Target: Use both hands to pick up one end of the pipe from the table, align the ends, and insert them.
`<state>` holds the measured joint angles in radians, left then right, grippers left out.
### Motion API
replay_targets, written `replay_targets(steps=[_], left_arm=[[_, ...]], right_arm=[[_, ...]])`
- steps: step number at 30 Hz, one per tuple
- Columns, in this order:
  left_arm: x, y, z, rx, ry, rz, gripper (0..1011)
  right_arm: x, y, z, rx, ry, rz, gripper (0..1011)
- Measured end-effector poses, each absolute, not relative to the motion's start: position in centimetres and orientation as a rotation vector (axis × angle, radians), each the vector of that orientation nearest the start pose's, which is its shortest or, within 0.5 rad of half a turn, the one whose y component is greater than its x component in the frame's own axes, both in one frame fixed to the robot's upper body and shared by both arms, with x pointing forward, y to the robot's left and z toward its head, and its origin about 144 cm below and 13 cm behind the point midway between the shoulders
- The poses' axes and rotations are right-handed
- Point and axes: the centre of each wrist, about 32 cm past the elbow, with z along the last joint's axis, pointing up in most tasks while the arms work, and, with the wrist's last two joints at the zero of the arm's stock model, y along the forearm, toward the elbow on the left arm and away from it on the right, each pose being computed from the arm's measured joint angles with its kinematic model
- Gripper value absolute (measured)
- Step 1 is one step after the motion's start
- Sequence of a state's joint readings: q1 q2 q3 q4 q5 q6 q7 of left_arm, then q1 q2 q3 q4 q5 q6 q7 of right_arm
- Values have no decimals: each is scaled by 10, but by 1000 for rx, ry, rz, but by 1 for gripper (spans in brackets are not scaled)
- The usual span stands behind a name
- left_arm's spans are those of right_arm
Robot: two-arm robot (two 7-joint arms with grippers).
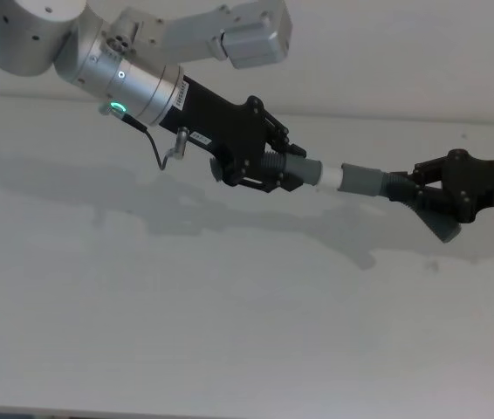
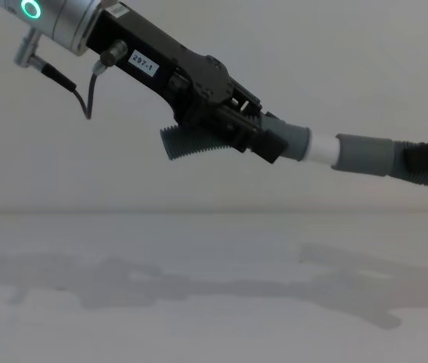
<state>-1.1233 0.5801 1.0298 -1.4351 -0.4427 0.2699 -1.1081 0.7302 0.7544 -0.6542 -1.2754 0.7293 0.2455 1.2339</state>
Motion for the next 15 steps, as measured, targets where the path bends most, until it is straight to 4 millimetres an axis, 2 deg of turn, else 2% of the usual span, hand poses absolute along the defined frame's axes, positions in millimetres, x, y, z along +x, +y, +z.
replay_targets(steps=[15], left_arm=[[600,184,1400,607,-334,-65,354]], right_arm=[[593,-358,1295,-262,126,-140,155]])
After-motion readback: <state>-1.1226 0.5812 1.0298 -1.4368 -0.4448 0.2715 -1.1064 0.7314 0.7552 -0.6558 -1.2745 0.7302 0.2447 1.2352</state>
